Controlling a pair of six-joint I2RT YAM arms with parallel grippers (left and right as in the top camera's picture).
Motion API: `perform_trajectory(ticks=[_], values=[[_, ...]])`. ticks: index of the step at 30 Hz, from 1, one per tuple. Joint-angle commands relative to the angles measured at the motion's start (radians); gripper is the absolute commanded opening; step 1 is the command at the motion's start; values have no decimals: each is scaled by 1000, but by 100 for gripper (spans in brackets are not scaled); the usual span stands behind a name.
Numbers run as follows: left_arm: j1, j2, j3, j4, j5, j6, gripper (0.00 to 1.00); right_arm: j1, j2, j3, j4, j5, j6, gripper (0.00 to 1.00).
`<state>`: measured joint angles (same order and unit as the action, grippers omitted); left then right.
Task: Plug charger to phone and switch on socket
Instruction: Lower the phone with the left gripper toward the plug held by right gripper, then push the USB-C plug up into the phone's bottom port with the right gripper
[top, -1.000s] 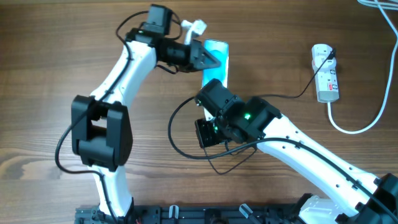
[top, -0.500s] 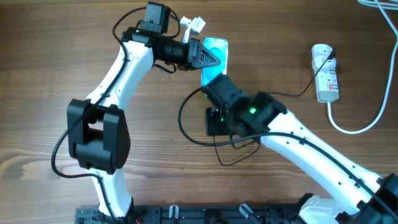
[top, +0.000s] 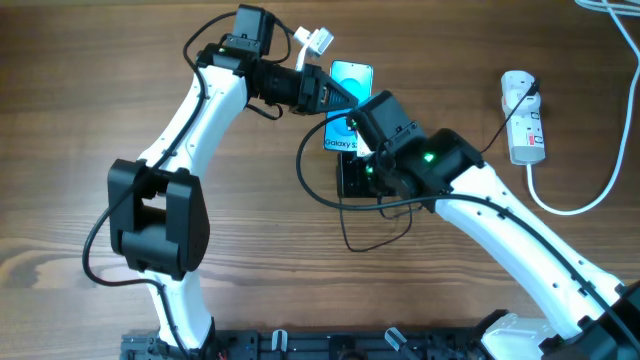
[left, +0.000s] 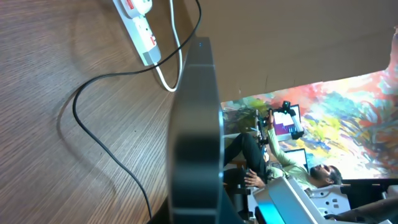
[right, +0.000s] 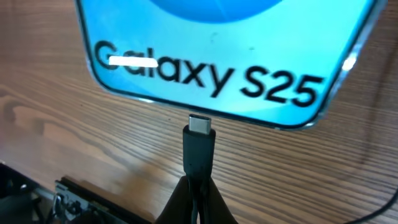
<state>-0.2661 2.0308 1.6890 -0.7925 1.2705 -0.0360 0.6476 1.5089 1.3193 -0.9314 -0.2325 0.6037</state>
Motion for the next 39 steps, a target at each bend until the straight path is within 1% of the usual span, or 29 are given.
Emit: perform_trajectory(ticks=[1, 8, 13, 39], values=[[3, -35, 19, -1, 56, 29, 4, -2, -10, 30, 4, -19, -26, 4], [3, -35, 19, -8, 44, 30, 4, -2, -10, 30, 5, 39, -29, 4], [5, -35, 19, -8, 18, 29, 4, -2, -10, 30, 3, 52, -78, 4], [5, -35, 19, -23, 19, 29, 4, -2, -10, 37, 42, 67, -69, 4]])
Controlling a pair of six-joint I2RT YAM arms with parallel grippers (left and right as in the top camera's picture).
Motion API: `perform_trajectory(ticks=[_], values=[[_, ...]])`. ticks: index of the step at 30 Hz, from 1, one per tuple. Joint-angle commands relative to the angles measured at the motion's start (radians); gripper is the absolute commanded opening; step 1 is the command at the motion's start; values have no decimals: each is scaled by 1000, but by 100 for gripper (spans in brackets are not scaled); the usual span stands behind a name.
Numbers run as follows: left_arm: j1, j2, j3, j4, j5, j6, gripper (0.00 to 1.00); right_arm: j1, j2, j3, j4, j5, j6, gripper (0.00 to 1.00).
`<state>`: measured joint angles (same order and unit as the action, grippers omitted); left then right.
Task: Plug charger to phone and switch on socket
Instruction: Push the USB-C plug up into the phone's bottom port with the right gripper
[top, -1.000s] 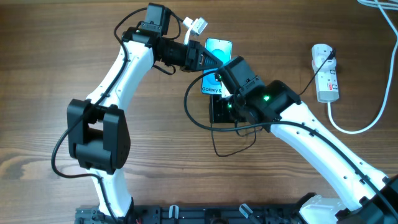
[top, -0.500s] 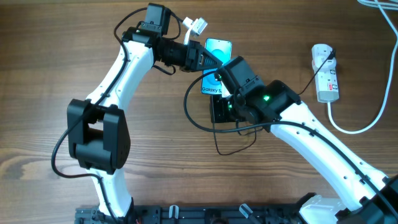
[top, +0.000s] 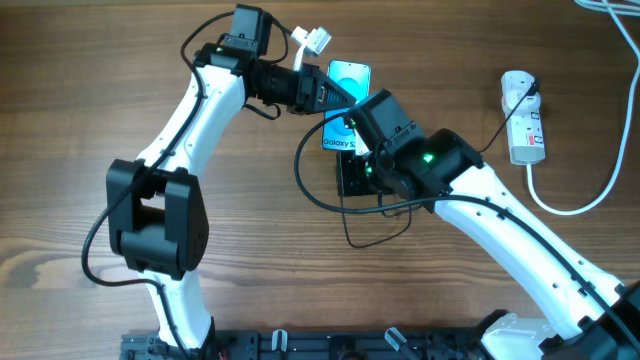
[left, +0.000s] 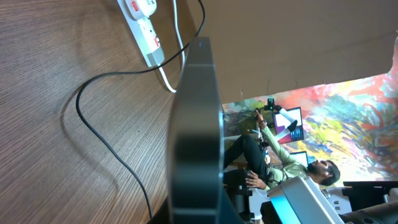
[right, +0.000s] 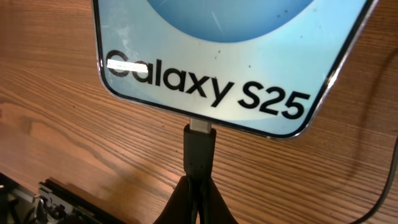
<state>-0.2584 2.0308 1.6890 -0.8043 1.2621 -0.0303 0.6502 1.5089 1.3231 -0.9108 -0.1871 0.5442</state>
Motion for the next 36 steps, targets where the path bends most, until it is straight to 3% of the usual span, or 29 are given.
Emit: perform_trajectory(ticks=[1, 20, 36], values=[[-2, -35, 19, -12, 27, 23, 4, -5, -10, 33, 21, 22, -10, 4], [-3, -35, 19, -23, 28, 23, 4, -5, -10, 33, 45, 8, 10, 4], [-6, -35, 19, -72, 28, 23, 4, -5, -10, 33, 133, 188, -72, 4]])
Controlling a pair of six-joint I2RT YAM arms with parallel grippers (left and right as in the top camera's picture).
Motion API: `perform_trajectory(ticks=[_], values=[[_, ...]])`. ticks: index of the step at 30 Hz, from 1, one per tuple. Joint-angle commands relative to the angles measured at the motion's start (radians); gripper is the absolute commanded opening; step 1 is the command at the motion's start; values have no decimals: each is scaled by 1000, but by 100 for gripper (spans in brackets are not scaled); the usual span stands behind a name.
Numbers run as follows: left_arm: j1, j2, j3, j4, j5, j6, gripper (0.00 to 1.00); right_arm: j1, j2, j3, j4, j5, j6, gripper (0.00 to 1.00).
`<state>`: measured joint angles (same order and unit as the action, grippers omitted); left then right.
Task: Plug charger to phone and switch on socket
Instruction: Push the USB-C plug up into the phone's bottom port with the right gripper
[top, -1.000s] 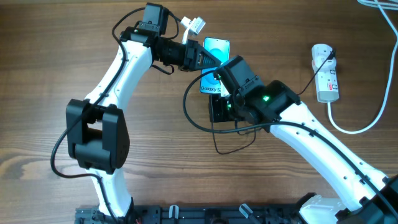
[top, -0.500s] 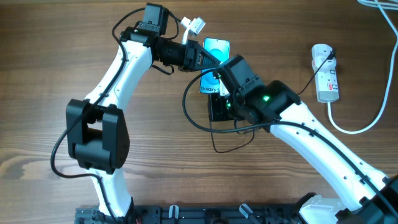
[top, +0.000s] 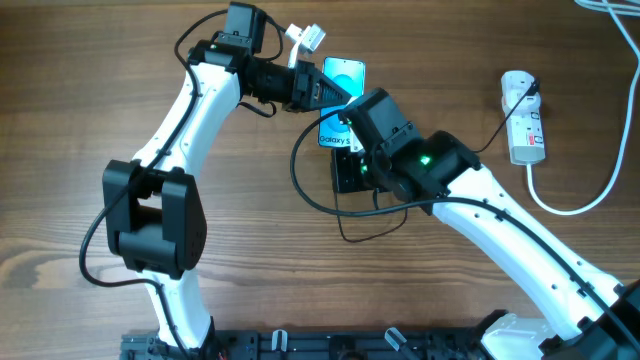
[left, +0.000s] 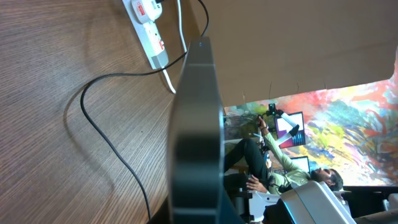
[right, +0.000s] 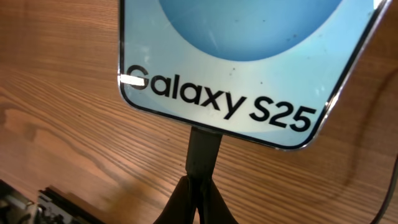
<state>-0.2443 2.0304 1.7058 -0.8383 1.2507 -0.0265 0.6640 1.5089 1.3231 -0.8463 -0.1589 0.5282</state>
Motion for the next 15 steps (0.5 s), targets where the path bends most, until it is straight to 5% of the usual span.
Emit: perform_trajectory(ticks=[1, 15], values=[[-20, -35, 2, -42, 39, 19, 4, -18, -10, 33, 70, 181, -56, 5], [-19, -35, 2, -53, -8, 19, 4, -18, -11, 33, 50, 201, -42, 19]])
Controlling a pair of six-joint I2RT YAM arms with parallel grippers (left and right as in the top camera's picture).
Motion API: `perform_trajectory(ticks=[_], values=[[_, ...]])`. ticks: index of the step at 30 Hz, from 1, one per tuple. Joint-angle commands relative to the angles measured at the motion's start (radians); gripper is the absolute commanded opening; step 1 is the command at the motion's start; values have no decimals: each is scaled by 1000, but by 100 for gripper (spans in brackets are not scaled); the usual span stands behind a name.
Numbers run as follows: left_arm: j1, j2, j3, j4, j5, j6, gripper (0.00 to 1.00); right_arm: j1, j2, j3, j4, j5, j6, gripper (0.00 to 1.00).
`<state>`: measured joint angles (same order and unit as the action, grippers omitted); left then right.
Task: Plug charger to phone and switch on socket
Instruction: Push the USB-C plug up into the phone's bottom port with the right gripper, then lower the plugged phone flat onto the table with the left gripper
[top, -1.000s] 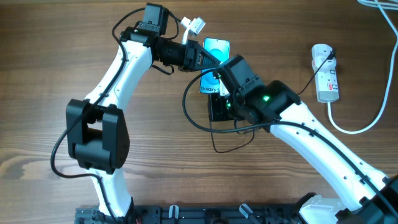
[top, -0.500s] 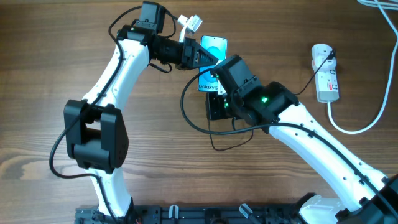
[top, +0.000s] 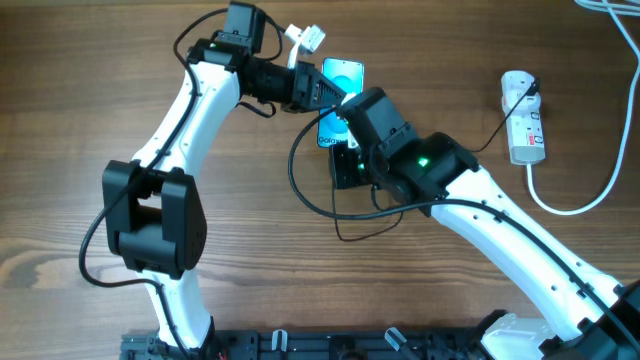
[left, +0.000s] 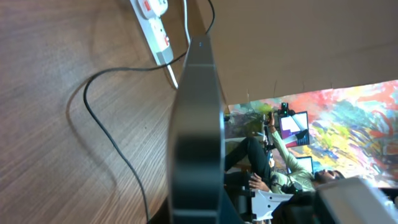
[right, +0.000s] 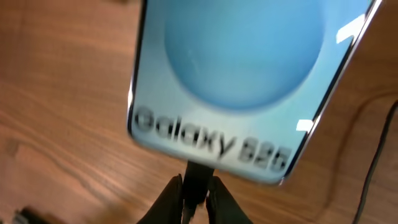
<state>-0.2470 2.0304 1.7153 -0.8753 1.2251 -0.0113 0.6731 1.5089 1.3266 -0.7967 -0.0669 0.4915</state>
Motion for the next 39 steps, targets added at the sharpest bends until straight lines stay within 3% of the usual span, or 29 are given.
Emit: perform_trajectory(ticks=[1, 5, 8, 10, 25, 28, 39], values=[[-16, -35, -8, -16, 9, 4, 4, -27, -11, 29, -4, 103, 2, 22], [-16, -35, -8, -16, -17, 3, 4, -27, -18, 29, -31, 51, 6, 36], [-16, -35, -8, -16, -89, -5, 4, -27, -37, 29, -60, 4, 8, 79], [-16, -35, -8, -16, -120, -8, 4, -27, -58, 29, -86, -6, 26, 99], [-19, -33, -59, -19, -330, -9, 4, -27, -190, 26, -218, 17, 105, 100], [-19, -26, -91, -4, -389, -74, 4, -27, -190, 23, -219, 17, 141, 100], [-23, 93, -132, 23, -394, -105, 4, -27, -190, 22, -243, -6, 192, 100]])
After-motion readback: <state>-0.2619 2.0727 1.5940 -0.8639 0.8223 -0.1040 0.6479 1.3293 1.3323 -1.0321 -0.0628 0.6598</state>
